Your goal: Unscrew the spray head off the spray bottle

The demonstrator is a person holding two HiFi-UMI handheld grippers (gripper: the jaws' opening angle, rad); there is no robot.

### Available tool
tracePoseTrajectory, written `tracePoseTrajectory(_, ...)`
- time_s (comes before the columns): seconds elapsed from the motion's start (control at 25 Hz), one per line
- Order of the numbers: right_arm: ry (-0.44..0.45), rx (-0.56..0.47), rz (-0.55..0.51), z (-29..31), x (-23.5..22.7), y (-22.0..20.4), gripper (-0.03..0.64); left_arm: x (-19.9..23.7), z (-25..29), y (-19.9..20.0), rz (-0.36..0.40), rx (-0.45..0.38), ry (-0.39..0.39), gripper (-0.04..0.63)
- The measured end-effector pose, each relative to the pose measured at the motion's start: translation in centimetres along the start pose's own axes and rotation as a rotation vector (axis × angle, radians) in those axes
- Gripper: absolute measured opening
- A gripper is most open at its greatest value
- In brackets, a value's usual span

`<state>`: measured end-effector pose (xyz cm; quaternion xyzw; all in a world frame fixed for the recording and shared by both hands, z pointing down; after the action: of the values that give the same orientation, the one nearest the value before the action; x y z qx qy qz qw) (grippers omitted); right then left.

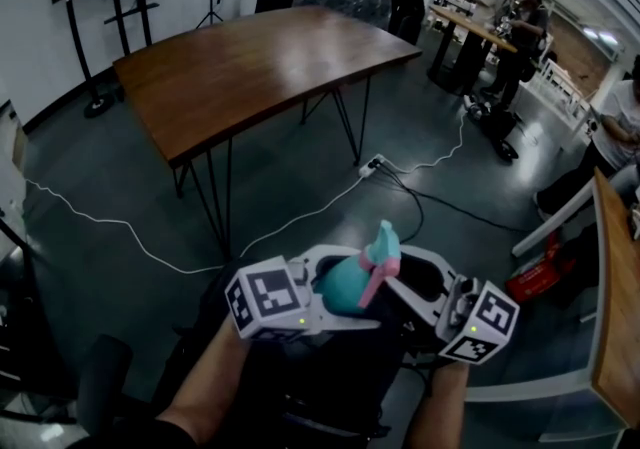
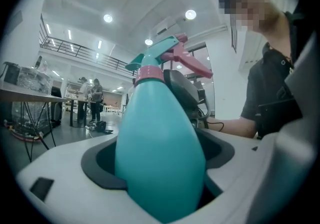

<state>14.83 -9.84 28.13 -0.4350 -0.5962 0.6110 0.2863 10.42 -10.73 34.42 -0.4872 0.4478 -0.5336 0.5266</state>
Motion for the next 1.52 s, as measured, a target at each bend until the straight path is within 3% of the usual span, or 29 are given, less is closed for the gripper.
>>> tracePoseTrajectory(0.16, -0.017, -0.011, -0.013, 0.1, 0.1, 0.1, 0.135, 0.1, 0.0, 0.2, 0.005, -0.017, 0.02, 0.428)
tracePoseTrajectory(0.36, -0.168, -0.018, -0.021, -0.3, -1.5, 0.2, 0.146, 2.4, -0.1, -0.2, -0.011, -0.002, 0.188, 0.428)
tracePoseTrajectory(0.6, -0.214, -0.101, -0.009, -1.1, -1.6, 1.9, 0.146, 5.5, -1.1, -0.8, -0.016, 0.026, 0.452, 0.428)
tracePoseTrajectory(0.8, -0.277, -0.011, -0.119, 1.0, -0.2, 2.1, 0.106, 6.5, -1.8, -0.8, -0.039, 0.011, 0.542, 0.428)
tracePoseTrajectory(0.96, -0.285, 0.066, -0.172, 2.4, 0.5, 1.3, 0.104, 6.9, -2.1, -1.0, -0.048, 0.013, 0.572, 0.428)
tracePoseTrajectory(1.04, -0.3, 0.08, -0.185, 2.4, 0.3, 1.1, 0.057, 6.9, -2.1, -1.0, -0.051, 0.013, 0.569, 0.428)
tracePoseTrajectory(1.52, -0.377, 0.076, -0.175, 0.6, -1.5, 1.2, 0.049, 6.4, -2.0, -0.7, -0.05, -0.001, 0.519, 0.428)
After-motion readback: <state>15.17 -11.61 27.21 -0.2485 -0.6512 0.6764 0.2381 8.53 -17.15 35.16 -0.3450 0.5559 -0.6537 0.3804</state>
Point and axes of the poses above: the fingertips, and each gripper's own axes: z forward along the fingers, x to its left, y out of its top, the point moved 4 cm from there along -z, backward along the fingers, and after that the axes turned 2 degrees about x, right-handed, at the moved point
